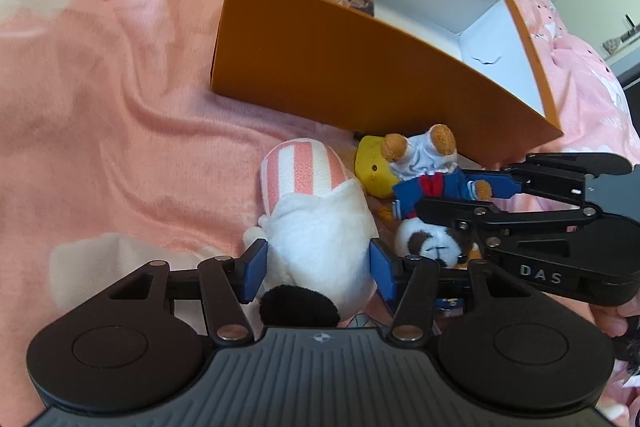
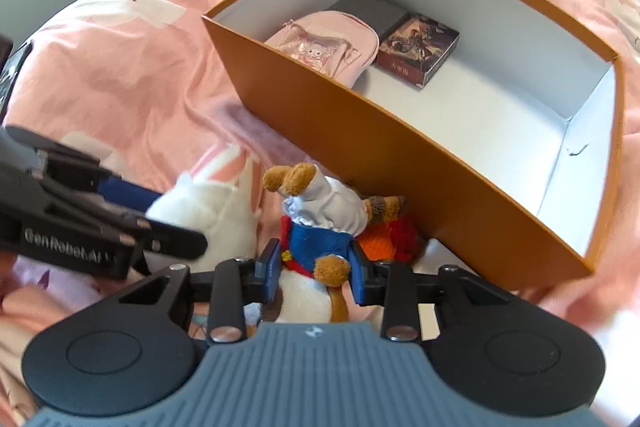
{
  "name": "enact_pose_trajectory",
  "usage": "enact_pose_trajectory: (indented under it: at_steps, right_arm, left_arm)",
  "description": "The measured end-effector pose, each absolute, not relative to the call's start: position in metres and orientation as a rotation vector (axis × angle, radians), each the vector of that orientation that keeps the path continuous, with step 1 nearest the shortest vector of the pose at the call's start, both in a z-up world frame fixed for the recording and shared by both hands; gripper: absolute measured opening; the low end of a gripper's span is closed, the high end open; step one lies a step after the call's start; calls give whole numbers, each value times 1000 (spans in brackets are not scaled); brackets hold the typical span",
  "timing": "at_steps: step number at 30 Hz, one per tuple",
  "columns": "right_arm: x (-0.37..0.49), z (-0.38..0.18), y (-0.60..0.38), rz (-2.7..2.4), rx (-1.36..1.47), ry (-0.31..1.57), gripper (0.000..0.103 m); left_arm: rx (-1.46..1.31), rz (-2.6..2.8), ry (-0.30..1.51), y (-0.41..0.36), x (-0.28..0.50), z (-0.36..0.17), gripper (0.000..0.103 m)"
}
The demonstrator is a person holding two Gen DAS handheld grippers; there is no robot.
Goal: Organize objects
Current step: 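Lift both plush toys and carry them over the shoebox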
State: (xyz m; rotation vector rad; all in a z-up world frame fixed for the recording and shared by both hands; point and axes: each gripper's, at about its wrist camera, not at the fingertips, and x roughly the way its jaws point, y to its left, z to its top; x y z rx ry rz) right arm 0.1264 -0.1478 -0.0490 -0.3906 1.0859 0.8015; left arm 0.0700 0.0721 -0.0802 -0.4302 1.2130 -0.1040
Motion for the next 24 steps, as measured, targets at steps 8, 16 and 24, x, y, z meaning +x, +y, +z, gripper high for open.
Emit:
enact_pose_trajectory:
  at_steps: [8,16,24]
  right_arm:
    - [139,-70,-148,806,-320,1190,41]
    - [152,-88,-162,780,-118,1317,51]
    - [145,-87,-163,800,-74,1312,43]
  left_arm:
    - [-521,-118,1227,79,73,-94,68]
    - [-569,-128,1229,81,74,-103,71]
    - [-522,-135,1188,73,68,-88,67]
